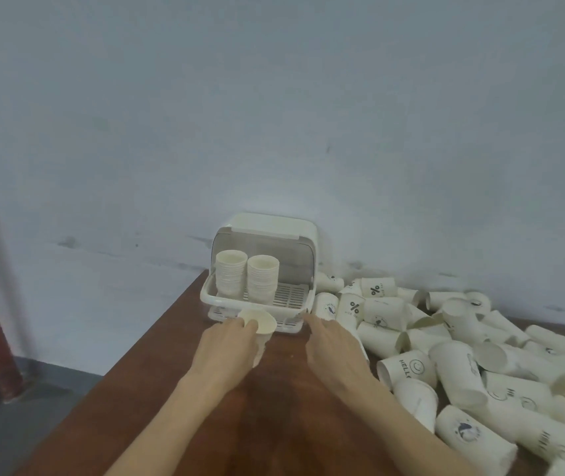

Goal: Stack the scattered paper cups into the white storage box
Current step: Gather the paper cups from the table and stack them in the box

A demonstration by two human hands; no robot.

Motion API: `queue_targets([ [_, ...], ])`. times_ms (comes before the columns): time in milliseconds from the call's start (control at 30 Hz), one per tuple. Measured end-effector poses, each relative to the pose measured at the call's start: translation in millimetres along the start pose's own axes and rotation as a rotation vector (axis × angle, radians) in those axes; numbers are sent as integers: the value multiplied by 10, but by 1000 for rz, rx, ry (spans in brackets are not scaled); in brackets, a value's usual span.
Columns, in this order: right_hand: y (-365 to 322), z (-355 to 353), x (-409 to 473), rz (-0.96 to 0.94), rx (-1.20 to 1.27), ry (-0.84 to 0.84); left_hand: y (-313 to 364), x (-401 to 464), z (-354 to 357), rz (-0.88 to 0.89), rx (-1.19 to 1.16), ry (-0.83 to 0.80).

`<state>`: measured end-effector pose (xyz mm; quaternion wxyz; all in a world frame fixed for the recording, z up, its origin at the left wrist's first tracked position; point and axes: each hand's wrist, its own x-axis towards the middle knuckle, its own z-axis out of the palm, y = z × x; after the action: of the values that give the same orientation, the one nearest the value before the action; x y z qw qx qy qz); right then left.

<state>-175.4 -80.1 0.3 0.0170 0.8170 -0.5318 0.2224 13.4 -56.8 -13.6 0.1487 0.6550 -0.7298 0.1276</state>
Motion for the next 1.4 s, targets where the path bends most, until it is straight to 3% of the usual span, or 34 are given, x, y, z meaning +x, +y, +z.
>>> queue_targets([
  [667,1033,-918,-1101,179,-2,-19,1468,-228,-480,36,-315,118],
  [1400,2161,-1400,-1467,238,-33,19,2894,-157,-502,52,-461,145],
])
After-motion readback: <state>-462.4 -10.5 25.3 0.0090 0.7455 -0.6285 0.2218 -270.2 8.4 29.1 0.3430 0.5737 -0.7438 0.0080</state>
